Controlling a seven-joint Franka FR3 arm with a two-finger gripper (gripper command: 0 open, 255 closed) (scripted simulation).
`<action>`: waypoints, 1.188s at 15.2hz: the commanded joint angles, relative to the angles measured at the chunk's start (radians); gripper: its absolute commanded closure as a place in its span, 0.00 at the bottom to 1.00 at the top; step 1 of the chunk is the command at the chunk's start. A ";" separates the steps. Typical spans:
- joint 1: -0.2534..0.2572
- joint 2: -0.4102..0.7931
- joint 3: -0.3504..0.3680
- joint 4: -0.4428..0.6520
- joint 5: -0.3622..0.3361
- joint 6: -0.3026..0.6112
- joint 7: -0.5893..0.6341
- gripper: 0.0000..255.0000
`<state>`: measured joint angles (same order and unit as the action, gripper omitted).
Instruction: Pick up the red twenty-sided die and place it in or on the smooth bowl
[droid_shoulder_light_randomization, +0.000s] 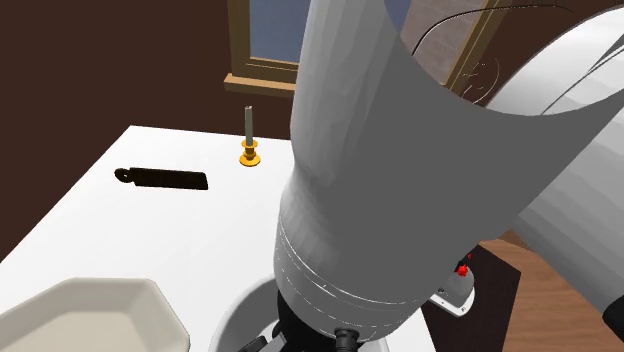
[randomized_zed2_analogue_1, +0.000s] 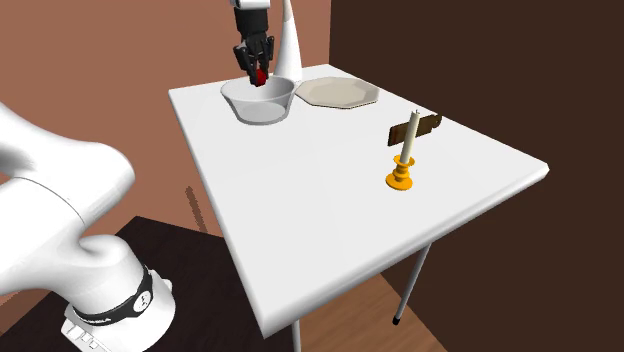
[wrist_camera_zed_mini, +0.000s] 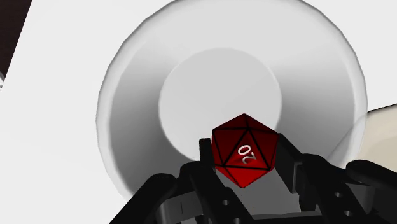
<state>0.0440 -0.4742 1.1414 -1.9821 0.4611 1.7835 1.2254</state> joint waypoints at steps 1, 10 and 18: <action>0.001 0.000 0.000 -0.001 0.000 0.001 0.000 1.00; 0.000 0.000 0.000 -0.001 0.000 0.001 0.000 0.00; -0.002 0.010 -0.042 0.118 -0.025 -0.118 0.015 0.00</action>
<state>0.0433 -0.4656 1.0993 -1.8667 0.4370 1.6673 1.2400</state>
